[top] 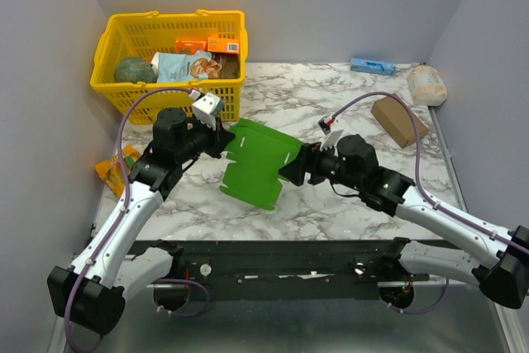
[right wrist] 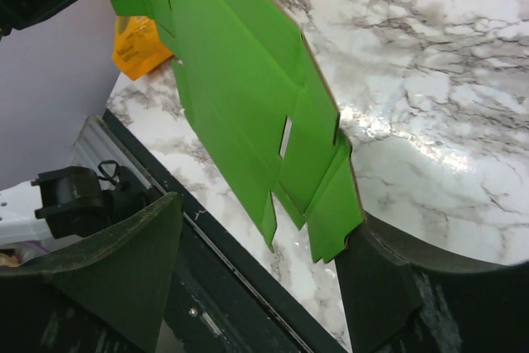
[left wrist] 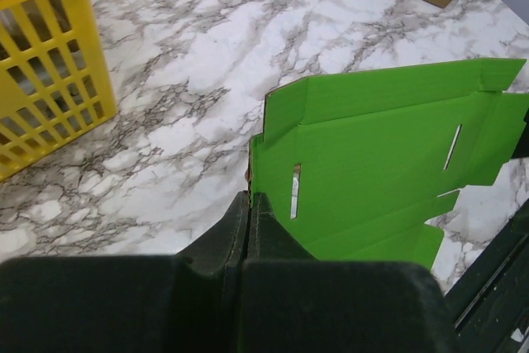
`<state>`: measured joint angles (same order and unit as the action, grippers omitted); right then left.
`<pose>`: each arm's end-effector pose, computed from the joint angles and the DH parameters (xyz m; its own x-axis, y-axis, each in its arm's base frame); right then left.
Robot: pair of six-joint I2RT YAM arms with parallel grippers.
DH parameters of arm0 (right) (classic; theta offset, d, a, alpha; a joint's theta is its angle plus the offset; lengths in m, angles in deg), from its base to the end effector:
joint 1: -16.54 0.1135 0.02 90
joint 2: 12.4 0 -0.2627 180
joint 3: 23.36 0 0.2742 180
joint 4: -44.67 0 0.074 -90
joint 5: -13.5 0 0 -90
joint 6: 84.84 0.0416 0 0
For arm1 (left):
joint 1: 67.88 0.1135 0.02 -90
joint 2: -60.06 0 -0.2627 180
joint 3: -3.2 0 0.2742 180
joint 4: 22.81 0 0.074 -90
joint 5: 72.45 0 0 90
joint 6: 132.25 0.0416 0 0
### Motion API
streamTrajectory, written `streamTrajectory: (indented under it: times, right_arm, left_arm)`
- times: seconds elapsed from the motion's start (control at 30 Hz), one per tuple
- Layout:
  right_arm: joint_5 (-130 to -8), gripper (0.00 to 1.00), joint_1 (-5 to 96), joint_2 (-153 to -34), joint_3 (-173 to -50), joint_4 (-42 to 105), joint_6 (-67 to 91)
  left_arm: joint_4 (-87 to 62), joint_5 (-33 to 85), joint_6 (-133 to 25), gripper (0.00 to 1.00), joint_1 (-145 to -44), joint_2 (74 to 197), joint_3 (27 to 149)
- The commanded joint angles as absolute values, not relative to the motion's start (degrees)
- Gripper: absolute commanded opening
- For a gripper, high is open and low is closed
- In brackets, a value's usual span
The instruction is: Fold the paper box
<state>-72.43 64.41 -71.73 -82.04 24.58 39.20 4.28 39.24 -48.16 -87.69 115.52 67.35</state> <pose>0.1777 0.2009 0.2954 -0.6359 0.1294 -0.7609 -0.5169 0.6607 0.5443 0.2291 -0.0989 0.3358 -0.3618 0.0286 -0.9318 0.6108 0.7624 -0.2137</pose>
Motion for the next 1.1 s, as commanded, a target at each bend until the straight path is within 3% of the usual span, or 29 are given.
streamTrajectory:
  times: [0.0, 0.17, 0.33, 0.57, 0.93, 1.07]
  right_arm:
    - [-80.3, 0.84, 63.9, -66.4, -84.9, 15.6, 33.6]
    - [-82.8, 0.87, 63.9, -61.4, -86.2, 12.8, 22.2]
    - [-76.8, 0.84, 64.0, -65.1, -91.3, 9.6, 13.4]
    - [-71.2, 0.73, 64.5, -73.7, -94.8, 9.3, 6.8]
    - [-67.3, 0.59, 65.1, -73.7, -93.9, 12.8, 6.7]
    - [-65.8, 0.46, 65.3, -73.9, -94.0, 13.1, 6.6]
  left_arm:
    - [4.1, 42.6, -45.0, 0.0, -89.8, 115.3, 66.9]
    - [3.2, 53.2, -43.5, 0.0, -89.9, 114.0, 65.9]
    - [3.4, 59.9, -42.5, 0.0, -89.9, 114.4, 66.2]
    - [4.7, 61.3, -41.2, 0.0, -90.1, 115.2, 66.6]
    - [5.8, 60.2, -40.8, 0.0, -90.2, 115.6, 66.9]
    - [5.8, 60.0, -40.8, 0.0, -90.2, 115.7, 66.8]
